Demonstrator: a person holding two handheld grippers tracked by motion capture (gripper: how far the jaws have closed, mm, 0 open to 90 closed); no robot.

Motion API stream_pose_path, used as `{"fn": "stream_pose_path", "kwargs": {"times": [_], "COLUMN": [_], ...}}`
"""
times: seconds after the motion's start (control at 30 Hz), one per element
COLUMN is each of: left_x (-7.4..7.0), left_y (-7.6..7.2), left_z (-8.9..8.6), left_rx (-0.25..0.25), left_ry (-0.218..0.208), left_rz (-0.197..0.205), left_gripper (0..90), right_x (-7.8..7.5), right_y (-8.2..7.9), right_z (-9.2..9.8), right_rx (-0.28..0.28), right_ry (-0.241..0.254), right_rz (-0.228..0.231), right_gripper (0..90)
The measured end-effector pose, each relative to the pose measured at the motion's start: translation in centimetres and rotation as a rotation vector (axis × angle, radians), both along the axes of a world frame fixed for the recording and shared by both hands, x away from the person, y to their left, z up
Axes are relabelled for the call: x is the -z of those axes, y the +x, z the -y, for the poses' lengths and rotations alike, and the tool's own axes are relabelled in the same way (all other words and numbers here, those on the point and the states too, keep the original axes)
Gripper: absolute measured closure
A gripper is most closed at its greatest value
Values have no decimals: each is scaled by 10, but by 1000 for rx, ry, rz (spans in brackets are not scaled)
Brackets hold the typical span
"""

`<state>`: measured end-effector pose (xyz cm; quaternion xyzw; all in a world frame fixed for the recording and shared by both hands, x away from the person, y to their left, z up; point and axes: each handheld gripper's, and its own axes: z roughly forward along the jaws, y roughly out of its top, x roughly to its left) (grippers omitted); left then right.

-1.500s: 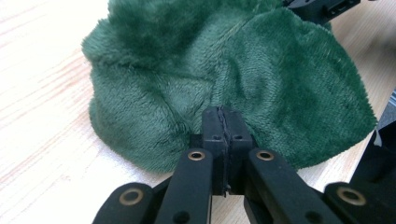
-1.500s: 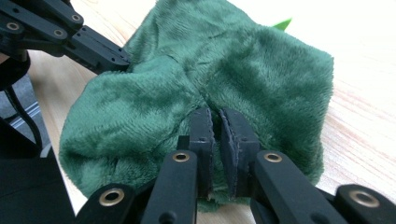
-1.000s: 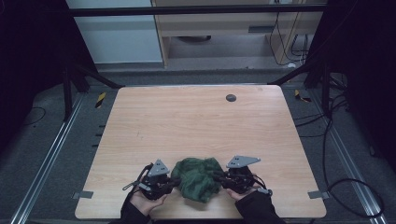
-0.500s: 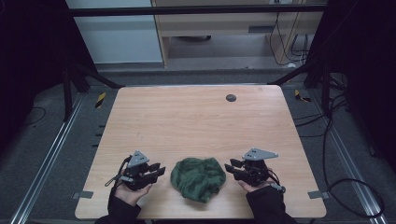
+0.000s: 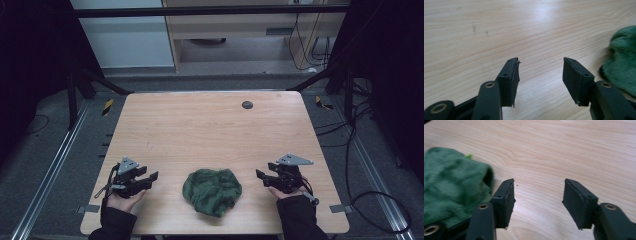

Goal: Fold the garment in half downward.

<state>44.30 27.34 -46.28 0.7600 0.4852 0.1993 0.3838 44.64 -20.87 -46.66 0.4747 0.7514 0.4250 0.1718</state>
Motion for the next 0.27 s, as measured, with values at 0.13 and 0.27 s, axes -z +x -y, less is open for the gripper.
{"fn": "stream_pose_path", "kwargs": {"times": [0.13, 0.27], "left_x": [4, 7], "left_y": [4, 6], "left_z": [-9, -14], "left_rx": [-32, -51], "left_ry": [12, 21], "left_rz": [-2, 4], "left_gripper": [424, 395], "right_x": [4, 6], "right_y": [4, 7], "right_z": [9, 16], "right_rx": [34, 68], "right_ry": [-18, -27], "right_rz": [-4, 14], "right_gripper": [357, 298]}}
